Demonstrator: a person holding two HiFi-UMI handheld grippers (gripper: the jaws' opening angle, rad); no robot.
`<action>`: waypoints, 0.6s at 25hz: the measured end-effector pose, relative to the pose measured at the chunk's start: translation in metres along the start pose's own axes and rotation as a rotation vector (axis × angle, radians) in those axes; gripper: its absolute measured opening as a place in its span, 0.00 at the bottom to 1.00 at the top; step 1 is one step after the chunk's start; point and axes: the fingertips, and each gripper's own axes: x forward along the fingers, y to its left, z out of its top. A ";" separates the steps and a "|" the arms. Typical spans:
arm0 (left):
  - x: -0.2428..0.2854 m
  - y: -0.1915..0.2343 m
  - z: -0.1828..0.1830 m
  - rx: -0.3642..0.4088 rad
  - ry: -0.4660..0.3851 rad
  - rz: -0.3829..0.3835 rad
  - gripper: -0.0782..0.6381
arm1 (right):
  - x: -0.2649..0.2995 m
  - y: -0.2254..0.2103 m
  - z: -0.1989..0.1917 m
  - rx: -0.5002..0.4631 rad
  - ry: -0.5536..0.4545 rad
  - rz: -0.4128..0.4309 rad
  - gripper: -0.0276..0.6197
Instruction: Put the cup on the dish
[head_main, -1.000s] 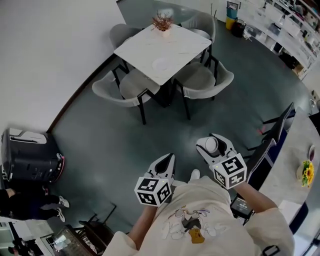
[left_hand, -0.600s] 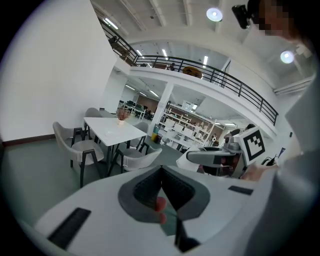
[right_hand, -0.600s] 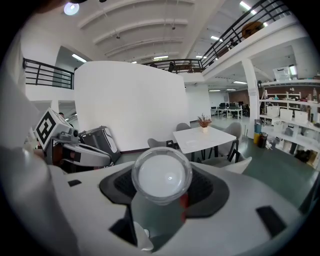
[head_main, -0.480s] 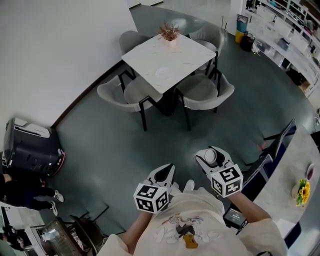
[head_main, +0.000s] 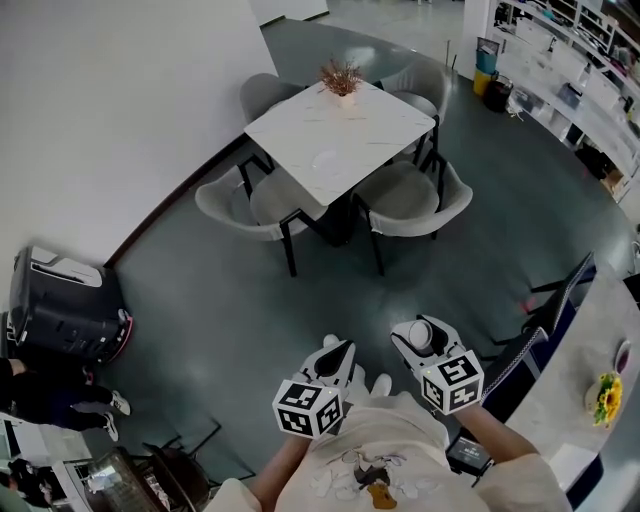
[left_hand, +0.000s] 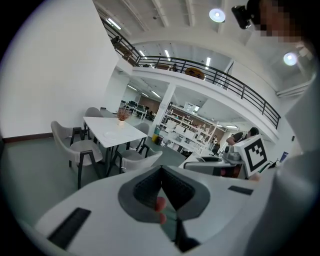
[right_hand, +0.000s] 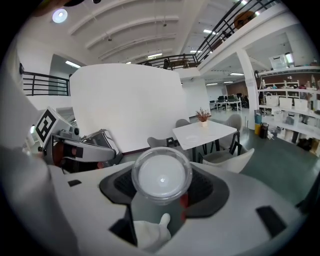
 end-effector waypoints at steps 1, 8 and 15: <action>0.003 0.003 0.002 -0.005 0.002 -0.004 0.11 | 0.003 -0.001 0.001 0.004 0.004 -0.004 0.45; 0.023 0.032 0.019 -0.029 0.018 -0.043 0.11 | 0.037 -0.010 0.020 0.005 0.015 -0.039 0.45; 0.038 0.082 0.054 -0.035 0.016 -0.064 0.11 | 0.092 -0.003 0.052 0.010 0.020 -0.046 0.45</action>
